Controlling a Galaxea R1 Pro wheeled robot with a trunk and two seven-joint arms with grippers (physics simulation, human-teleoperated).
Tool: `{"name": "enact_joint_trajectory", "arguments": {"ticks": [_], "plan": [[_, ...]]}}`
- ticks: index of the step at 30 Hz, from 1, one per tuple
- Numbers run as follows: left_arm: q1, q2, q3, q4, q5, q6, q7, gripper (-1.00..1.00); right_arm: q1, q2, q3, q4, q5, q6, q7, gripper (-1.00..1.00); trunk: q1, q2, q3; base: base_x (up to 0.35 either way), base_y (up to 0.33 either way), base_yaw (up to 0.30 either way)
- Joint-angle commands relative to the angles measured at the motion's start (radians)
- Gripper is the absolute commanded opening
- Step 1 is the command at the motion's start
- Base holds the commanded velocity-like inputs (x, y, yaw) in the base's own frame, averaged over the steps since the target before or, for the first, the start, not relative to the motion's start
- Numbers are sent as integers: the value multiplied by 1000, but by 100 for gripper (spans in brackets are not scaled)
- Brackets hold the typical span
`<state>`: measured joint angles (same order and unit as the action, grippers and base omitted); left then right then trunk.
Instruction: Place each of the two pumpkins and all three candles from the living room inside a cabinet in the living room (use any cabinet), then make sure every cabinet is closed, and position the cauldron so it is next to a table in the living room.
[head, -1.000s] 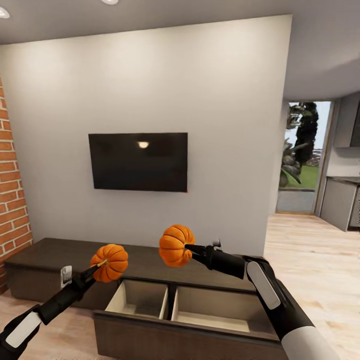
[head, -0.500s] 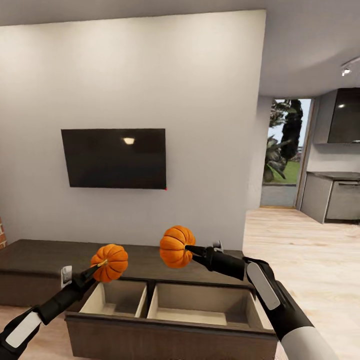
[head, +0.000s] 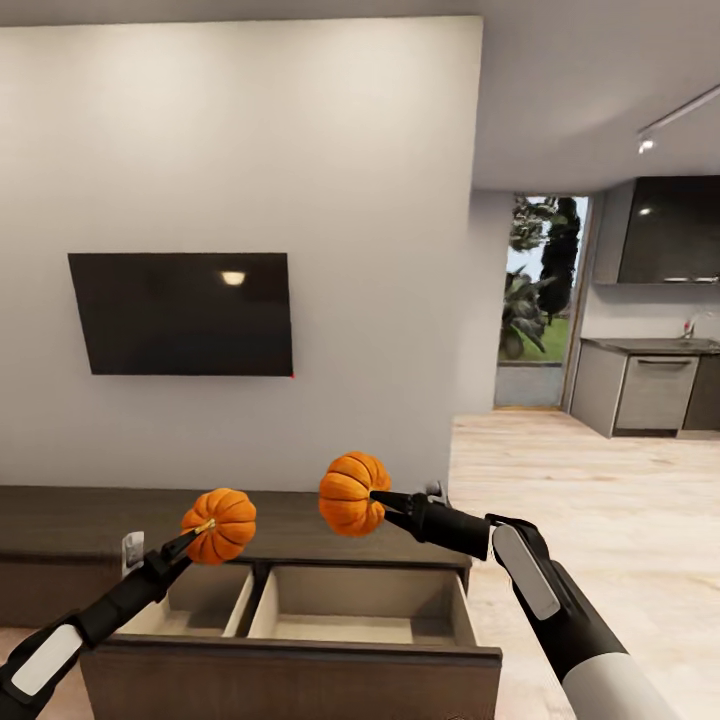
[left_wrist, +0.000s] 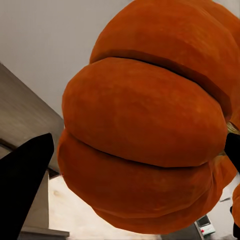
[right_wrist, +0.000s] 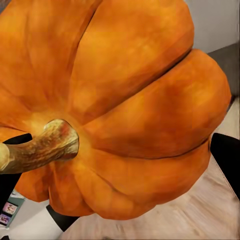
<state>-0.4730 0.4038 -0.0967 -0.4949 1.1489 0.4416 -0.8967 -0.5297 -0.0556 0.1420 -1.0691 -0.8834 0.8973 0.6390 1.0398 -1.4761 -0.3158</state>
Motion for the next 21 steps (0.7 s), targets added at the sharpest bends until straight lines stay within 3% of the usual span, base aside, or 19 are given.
{"name": "enact_joint_trajectory", "arguments": {"ticks": [1,11,21], "plan": [[-1,1,-3,-1,15,11,-2,-100,-1,0,1,0,-15,6,3,-100,0,-1,-2,0,-278,-182],[-1,1,-2,-1,15,11,-2,-100,-1,-1,2,0,-13,6,1,-100,0,-1,-10,0,-274,-158],[-1,1,-3,-1,16,12,-2,-100,-1,2,2,1,-12,6,0,-100,0,-1,-17,0,-79,-60]]}}
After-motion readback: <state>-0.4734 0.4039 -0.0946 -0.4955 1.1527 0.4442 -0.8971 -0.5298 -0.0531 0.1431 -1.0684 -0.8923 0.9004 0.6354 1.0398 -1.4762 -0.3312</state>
